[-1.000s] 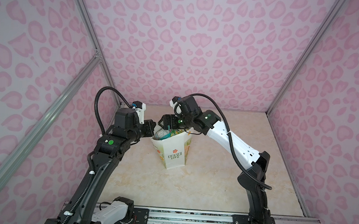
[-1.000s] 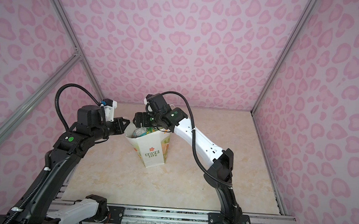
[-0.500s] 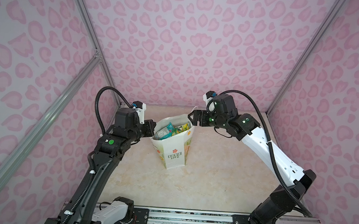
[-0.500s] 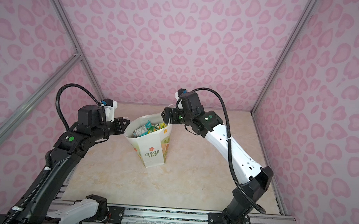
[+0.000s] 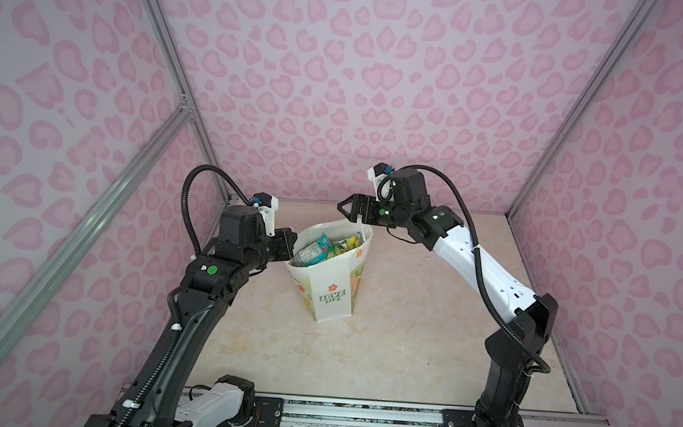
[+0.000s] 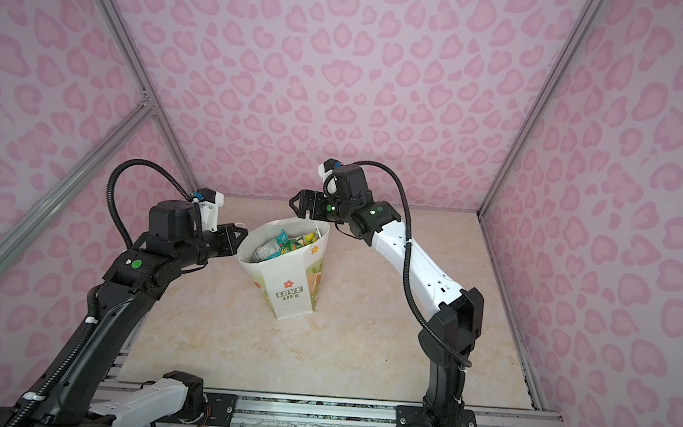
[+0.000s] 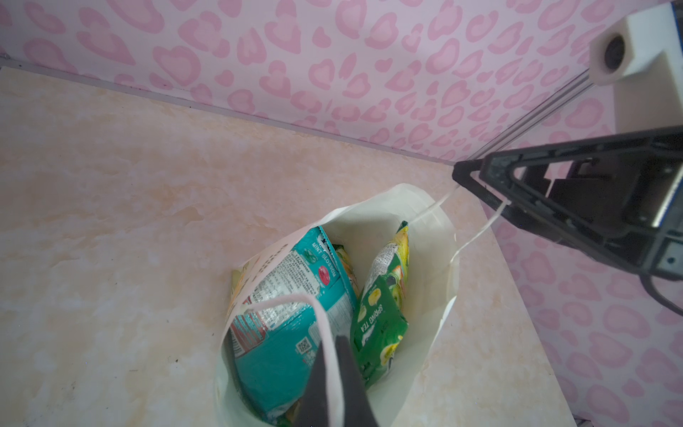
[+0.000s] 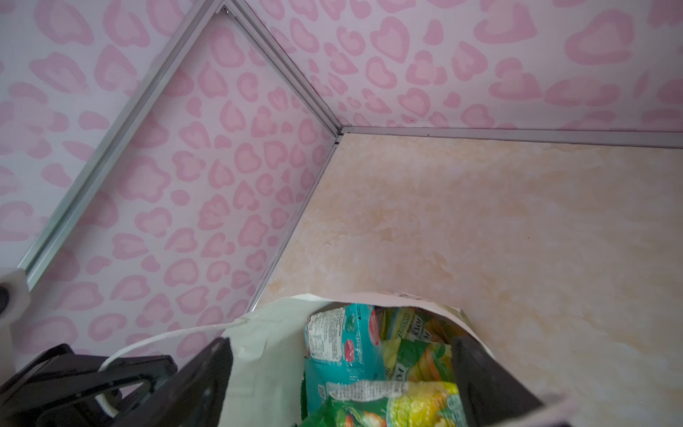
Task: Place the snacks into the paper bag
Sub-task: 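Release the bag handle with the left gripper while the right gripper draws back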
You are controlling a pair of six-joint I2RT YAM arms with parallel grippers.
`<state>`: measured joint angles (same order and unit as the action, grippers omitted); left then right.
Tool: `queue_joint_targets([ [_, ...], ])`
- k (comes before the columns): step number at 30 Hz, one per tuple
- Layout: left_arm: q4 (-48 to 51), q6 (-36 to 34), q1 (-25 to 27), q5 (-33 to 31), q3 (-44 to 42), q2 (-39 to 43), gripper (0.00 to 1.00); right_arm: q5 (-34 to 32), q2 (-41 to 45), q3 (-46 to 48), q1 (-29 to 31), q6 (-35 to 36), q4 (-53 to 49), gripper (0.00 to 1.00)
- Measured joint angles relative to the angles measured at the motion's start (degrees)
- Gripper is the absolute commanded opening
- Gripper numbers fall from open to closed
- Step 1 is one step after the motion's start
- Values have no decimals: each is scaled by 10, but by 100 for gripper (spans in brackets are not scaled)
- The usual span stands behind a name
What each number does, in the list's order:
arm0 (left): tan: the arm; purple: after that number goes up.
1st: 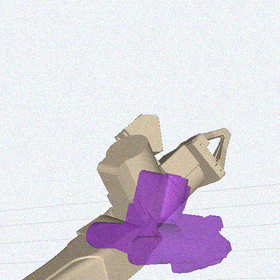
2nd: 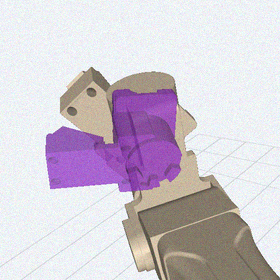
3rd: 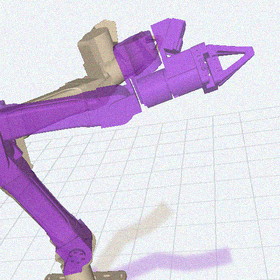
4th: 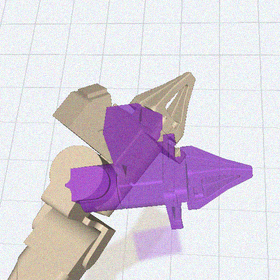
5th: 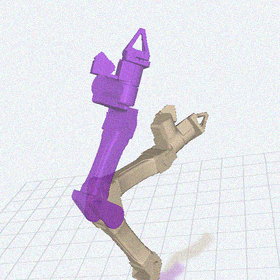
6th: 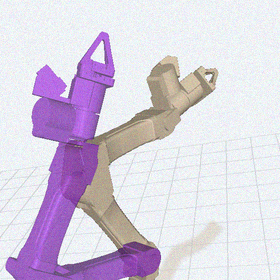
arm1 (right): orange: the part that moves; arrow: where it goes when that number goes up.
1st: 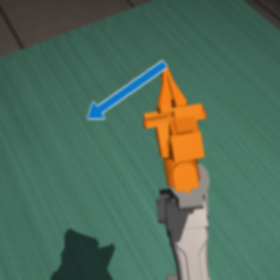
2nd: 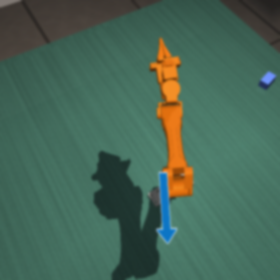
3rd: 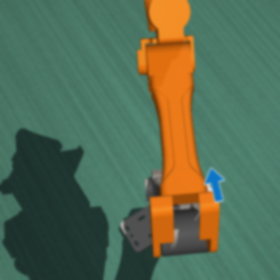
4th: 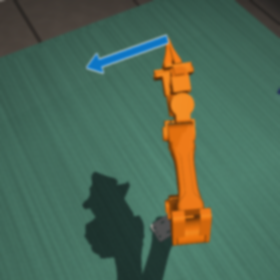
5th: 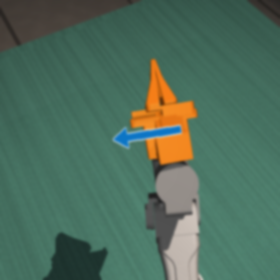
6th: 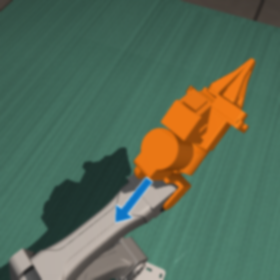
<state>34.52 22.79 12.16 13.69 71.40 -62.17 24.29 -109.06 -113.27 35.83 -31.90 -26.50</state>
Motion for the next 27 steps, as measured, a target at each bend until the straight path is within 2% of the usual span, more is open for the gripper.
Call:
queue_joint_targets([
  [8,-1,-2,0,0,1,-3,3,78,-9,4,-9,-38,77,89],
  [13,-4,25,-1,31,16,-23,3,130,62,72,-21,-64,141,90],
  [17,-11,68,2,84,56,-50,3,150,127,153,-49,-86,181,90],
  [23,-36,114,52,134,157,-106,3,158,203,233,-87,-106,220,90],
  [27,-47,127,80,149,195,-145,3,155,243,256,-103,-106,225,90],
])
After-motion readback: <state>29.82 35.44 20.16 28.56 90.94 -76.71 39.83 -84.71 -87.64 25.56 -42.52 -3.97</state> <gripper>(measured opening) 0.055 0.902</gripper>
